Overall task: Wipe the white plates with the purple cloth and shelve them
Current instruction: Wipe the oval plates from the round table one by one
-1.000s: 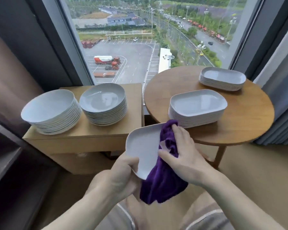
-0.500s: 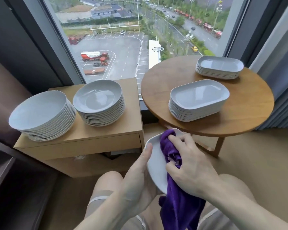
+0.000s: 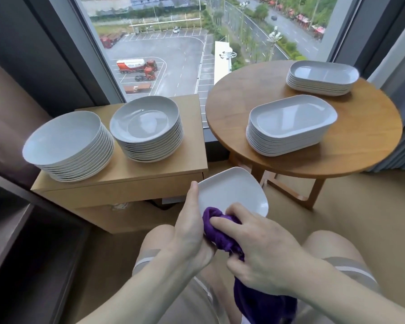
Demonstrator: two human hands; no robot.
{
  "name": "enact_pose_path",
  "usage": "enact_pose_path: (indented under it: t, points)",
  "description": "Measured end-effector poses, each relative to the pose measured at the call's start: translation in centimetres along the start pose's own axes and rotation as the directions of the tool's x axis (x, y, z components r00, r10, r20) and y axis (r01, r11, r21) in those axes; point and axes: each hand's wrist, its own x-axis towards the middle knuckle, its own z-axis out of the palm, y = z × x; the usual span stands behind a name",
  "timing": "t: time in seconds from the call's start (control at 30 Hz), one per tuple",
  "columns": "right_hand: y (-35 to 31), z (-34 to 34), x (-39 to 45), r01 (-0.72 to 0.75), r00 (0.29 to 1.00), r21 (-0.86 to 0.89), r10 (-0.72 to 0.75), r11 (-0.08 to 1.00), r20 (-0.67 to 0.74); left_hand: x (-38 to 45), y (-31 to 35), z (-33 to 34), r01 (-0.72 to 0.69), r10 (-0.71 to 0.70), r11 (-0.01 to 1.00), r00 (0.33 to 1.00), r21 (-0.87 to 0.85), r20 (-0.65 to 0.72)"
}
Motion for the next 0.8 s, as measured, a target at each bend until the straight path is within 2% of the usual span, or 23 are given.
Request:
enact_pose_path:
  t: [0.17,0.23,0.47,0.63,0.8]
  points:
    - [2.1,-0.7,0.7,-0.144,0.99,-0.07,0.143,0.987,-0.014,-0.4,1.4,0.3,-0.106,0.103,0.993,0.993,0.054,0.051]
    - [3.1,-1.3,1.0,-0.217,0.976,-0.079,0.214,0.973,-0.037,-0.4,1.6,0.2,-0.116,0.115,0.988,0.993,0.101,0.024]
    - [7.3,-3.1,1.6,-0.47,0.879,-0.038,0.463,0.882,-0.114,-1.2,1.1,0.9,-0.157,0.142,0.968,0.986,0.196,0.085]
    - [8.1,-3.6,1.7,-0.5,0.85,0.061,0.503,0.864,-0.158,-1.2,-0.1,1.0,-0.163,0.11,0.945,0.975,0.282,0.194]
    - [6.3,-2.4,1.8,-0.401,0.892,0.04,0.4,0.915,-0.21,-0.9,-1.4,1.1,-0.24,0.176,0.91,0.962,0.338,0.209]
